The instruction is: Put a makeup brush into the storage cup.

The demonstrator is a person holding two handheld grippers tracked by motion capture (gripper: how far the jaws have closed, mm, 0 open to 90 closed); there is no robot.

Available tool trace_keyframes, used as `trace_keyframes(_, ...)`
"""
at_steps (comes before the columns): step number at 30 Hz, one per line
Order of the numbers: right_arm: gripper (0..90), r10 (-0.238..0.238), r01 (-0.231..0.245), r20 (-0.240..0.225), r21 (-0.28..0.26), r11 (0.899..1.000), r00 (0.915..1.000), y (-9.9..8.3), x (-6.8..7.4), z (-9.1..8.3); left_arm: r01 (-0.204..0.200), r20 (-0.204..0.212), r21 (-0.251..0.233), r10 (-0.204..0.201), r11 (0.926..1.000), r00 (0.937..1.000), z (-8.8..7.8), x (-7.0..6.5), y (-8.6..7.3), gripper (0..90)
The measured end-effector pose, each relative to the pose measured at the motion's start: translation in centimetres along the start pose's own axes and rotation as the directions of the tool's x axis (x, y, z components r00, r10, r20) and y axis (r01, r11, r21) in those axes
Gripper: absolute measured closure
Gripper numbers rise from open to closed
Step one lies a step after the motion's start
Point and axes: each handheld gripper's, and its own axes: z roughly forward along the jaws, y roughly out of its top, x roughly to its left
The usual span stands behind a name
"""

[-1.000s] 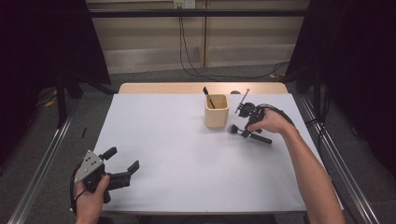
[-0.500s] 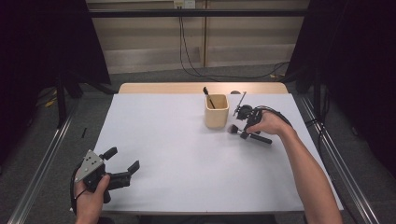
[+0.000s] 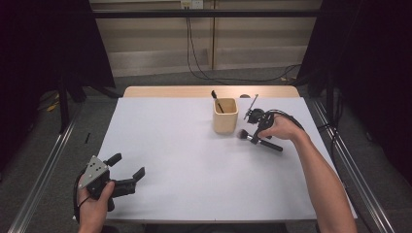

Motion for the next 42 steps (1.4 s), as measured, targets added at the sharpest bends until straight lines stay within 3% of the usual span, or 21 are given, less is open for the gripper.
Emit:
trace_keyframes(6, 71.8, 0.016, -0.017, -0.016, -0.034, 0.999, 0.9997, -0.4, -0.1, -0.9, -0.006, -0.001, 0.005, 0.006, 1.0000, 1.0000, 0.1, 0.0, 0.0, 2.1)
trace_keyframes(18, 71.8, 0.044, -0.042, 0.019, -0.113, 0.993, 0.9988, -1.3, 0.3, -3.1, 0.006, -0.022, -0.004, -0.006, 1.0000, 0.9997, 0.0, 0.1, 0.0, 1.9)
trace_keyframes(24, 71.7, 0.071, -0.065, 0.032, -0.157, 0.985, 0.9970, -1.8, 0.4, -4.2, -0.054, -0.009, 0.015, 0.055, 0.9984, 0.9985, 0.6, -0.7, 0.1, 1.8)
trace_keyframes(30, 71.7, 0.086, -0.075, 0.041, -0.230, 0.970, 0.9954, -2.1, 0.7, -5.2, -0.037, -0.011, 0.005, 0.037, 0.9993, 0.9993, 0.4, -0.4, 0.2, 1.7)
trace_keyframes(34, 71.7, 0.109, -0.094, 0.041, -0.275, 0.957, 0.9932, -2.8, 1.0, -5.2, -0.003, -0.018, -0.010, 0.002, 0.9999, 0.9998, 0.1, 0.2, 0.1, 1.7)
trace_keyframes(39, 71.7, 0.138, -0.112, 0.062, -0.312, 0.943, 0.9885, -3.7, 1.3, -5.2, -0.002, -0.019, -0.006, 0.002, 1.0000, 0.9998, 0.2, 0.1, 0.2, 1.6)
trace_keyframes(42, 71.7, 0.168, -0.137, 0.054, -0.367, 0.920, 0.9843, -4.3, 1.3, -5.3, 0.006, -0.016, -0.013, -0.006, 0.9999, 0.9998, 0.2, 0.1, 0.2, 1.5)
